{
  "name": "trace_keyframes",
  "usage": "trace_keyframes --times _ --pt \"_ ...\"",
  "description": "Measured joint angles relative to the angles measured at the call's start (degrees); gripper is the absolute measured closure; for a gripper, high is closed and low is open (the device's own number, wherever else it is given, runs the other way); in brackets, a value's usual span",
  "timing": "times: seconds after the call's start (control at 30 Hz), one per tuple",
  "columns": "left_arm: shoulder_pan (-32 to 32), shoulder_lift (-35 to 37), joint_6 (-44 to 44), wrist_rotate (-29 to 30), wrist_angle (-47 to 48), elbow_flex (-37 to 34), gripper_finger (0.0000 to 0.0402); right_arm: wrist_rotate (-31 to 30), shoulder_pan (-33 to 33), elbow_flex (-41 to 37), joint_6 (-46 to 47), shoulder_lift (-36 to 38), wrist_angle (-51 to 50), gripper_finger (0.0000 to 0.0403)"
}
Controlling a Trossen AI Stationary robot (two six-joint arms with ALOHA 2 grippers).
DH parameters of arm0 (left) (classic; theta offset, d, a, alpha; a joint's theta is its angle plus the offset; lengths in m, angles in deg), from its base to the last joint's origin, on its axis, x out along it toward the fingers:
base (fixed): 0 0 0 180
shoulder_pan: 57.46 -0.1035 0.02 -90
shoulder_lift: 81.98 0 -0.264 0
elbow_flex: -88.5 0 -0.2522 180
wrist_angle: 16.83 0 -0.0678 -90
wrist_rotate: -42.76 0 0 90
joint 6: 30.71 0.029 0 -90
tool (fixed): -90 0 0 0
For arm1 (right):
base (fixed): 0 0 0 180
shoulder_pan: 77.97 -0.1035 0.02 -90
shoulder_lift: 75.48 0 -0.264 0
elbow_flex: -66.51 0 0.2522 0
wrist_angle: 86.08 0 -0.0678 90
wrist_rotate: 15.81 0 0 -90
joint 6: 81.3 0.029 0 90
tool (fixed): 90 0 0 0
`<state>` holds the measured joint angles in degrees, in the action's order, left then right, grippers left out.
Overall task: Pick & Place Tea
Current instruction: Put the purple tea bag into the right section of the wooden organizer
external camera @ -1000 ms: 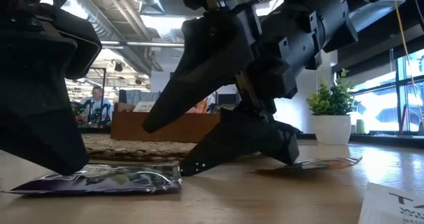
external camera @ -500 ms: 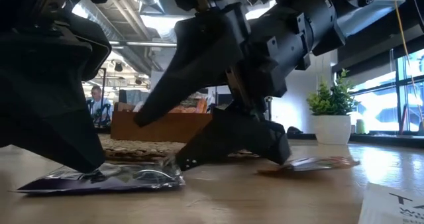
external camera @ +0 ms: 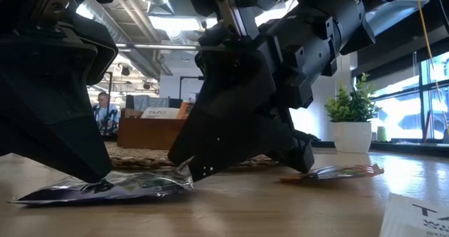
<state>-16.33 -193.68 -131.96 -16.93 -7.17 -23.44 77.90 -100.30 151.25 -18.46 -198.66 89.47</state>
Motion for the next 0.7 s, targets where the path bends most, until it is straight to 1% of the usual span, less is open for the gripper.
trace_keyframes --times 0.1,0.17,0.27,0.53,0.7 --pt "0.0 0.0 0.0 0.0 0.0 0.0 0.04 -0.4 0.0 0.0 -0.3 0.0 0.7 0.0339" --pt "0.0 0.0 0.0 0.1 0.0 0.0 0.04 -1.8 0.0 0.0 -0.6 -0.1 1.3 0.0345" --pt "0.0 0.0 0.0 0.2 0.0 0.0 0.04 -2.8 0.0 0.0 -0.5 -0.1 2.0 0.0348" --pt "0.0 0.0 0.2 0.2 0.0 0.0 0.04 -2.8 0.1 0.0 -1.1 -0.1 2.2 0.0354" --pt "0.0 0.0 2.3 1.3 -0.1 0.0 0.04 -2.7 0.0 0.0 -4.9 -0.2 1.7 0.0394"
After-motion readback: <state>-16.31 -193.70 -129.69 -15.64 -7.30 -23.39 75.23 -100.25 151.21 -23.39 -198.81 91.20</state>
